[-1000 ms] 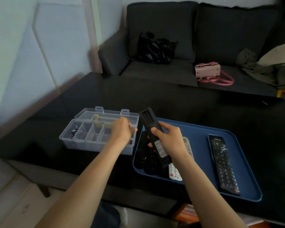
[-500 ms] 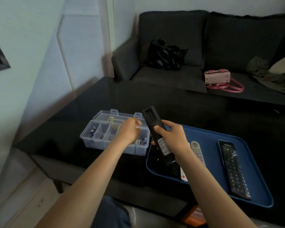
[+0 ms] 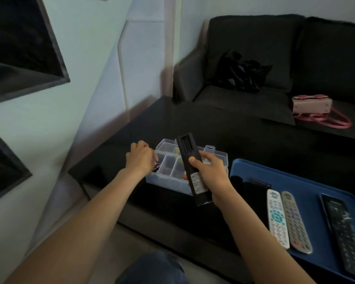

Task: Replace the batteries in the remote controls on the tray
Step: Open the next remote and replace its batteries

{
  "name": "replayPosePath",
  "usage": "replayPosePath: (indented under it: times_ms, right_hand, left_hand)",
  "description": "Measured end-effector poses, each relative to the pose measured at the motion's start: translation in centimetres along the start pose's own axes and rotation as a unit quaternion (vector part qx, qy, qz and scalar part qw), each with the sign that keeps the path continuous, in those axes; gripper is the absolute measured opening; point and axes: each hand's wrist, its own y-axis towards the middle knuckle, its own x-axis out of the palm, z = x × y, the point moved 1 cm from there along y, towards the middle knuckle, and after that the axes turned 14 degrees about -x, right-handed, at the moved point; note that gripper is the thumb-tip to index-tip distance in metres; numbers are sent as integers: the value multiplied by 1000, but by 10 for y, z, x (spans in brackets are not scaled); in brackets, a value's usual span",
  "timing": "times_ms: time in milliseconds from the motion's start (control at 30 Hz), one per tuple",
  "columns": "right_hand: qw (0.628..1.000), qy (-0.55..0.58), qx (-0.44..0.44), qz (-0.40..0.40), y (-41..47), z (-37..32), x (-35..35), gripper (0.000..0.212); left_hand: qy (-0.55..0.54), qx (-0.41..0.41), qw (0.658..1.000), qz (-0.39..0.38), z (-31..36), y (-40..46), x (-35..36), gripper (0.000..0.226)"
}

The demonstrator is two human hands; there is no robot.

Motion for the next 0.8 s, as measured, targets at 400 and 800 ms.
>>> replayPosePath:
  times_ms: [400,800]
  right_hand:
    - [999,-36,-17,-16,14,15,23,28]
    - [999,-42,-19,-25,14,12,23,30]
  left_hand:
    - [125,65,990,-4,7,16,18,33]
    - [-143,84,984,72,-5,24,26,25]
